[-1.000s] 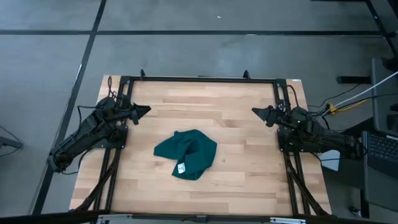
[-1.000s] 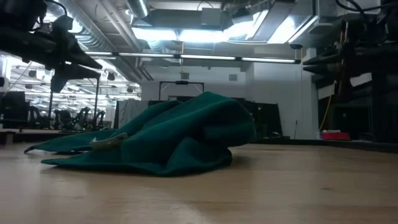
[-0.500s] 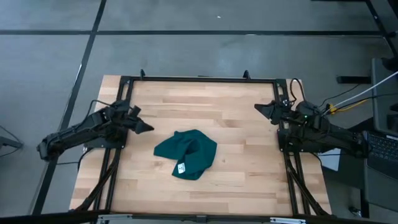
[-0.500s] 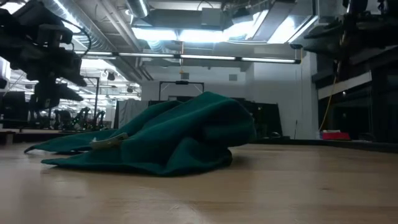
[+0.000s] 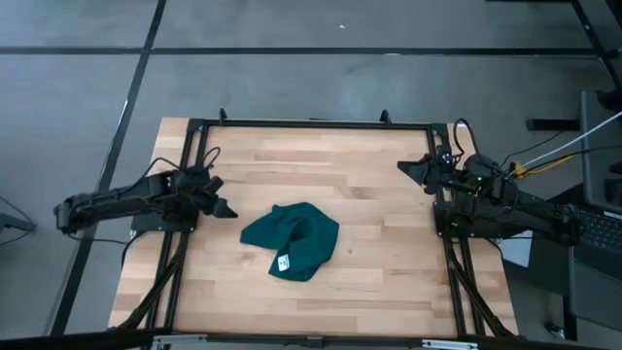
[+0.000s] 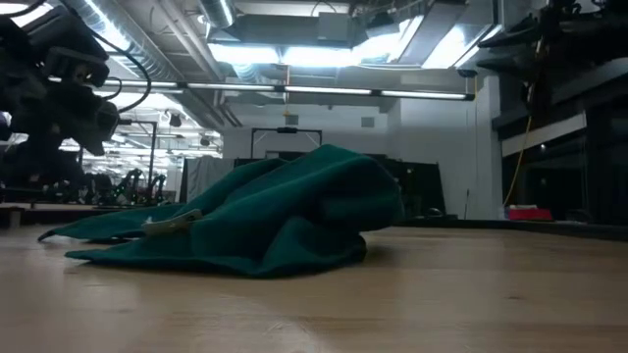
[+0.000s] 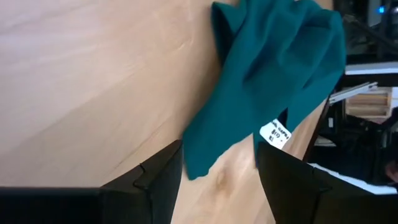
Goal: Fold microfiber towels
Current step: Fold the blue napkin
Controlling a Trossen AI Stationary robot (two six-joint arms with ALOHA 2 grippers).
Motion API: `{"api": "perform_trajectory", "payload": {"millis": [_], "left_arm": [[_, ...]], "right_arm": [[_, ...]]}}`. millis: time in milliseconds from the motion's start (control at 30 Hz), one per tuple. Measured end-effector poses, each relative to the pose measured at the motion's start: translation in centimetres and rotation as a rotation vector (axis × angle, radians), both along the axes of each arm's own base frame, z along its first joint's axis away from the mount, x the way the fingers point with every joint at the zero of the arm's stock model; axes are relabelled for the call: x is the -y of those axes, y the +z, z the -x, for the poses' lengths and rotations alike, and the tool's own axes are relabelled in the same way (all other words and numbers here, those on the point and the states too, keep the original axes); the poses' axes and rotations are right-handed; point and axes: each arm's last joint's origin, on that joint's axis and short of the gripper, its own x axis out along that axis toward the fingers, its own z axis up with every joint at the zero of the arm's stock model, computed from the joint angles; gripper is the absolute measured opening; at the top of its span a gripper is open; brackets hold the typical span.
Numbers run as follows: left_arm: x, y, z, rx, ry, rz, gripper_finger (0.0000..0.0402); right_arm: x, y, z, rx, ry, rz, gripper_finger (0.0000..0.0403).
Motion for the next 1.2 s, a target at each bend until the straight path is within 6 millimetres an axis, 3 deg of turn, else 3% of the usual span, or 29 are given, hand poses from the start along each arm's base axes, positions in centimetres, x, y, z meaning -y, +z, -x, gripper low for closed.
{"api": "perform_trajectory", "payload": {"millis": [467, 800, 1067, 1200], "left_arm": [[1.2, -0.6, -0.5, -0.113, -0.001, 0.135, 0.0201], [1.3, -2.0, -1.1, -0.297, 0.033, 0.109, 0.0201], [1.3, -3.9, -3.5, -0.132, 0.070, 0.195, 0.0201], [1.7, -4.7, -4.1, -0.177, 0.016, 0.199, 0.0201]], "right_arm": [[-0.1, 0.1, 0.0, 0.004, 0.026, 0.010, 0.0133], [-0.1, 0.6, 0.0, 0.061, 0.026, 0.031, 0.0135], [-0.1, 0.9, 0.0, 0.090, 0.026, 0.039, 0.0135], [-0.1, 1.1, 0.0, 0.106, 0.026, 0.043, 0.0135]]}}
